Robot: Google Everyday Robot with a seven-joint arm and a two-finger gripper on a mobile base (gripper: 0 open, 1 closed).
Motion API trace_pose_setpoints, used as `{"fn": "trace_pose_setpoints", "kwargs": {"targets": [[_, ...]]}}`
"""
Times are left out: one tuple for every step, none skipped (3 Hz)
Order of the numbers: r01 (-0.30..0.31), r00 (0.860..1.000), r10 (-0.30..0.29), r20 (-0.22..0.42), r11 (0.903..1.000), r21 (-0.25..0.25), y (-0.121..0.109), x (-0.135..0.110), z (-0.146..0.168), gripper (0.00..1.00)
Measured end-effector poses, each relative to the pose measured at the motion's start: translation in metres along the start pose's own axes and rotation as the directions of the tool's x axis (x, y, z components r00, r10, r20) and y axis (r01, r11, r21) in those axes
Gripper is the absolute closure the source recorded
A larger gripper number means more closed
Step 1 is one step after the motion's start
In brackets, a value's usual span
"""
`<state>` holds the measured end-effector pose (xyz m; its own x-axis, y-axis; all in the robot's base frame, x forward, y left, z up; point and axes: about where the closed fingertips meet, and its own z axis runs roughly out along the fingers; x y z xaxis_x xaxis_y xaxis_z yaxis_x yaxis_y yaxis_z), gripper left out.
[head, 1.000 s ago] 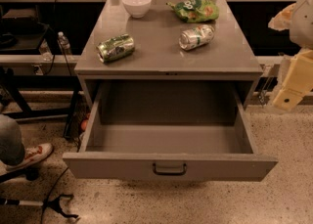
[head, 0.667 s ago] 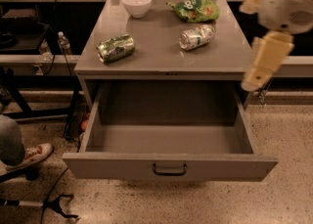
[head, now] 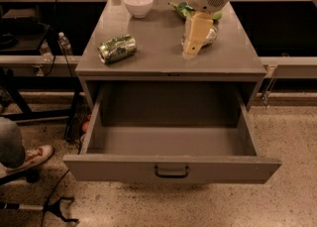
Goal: Place green can into top drawer
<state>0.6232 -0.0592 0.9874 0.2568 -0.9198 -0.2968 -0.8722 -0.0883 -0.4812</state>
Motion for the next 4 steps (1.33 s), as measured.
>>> {"fn": "trace_pose_setpoints", "kwargs": {"targets": [[0.004,1.000,-0.004,0.000,1.0000,-0.005,0.000,-0.001,0.003,0.00],[0.091,0.996,-0.092,-0.007,0.9944,-0.054,-0.012,-0.015,0.031,0.00],[0.192,0.980,-0.197,-0.029,0.9741,-0.119,-0.030,-0.031,0.073,0.00],[0.247,0.966,-0.256,-0.026,0.9522,-0.179,-0.038,-0.045,0.113,0.00]]}}
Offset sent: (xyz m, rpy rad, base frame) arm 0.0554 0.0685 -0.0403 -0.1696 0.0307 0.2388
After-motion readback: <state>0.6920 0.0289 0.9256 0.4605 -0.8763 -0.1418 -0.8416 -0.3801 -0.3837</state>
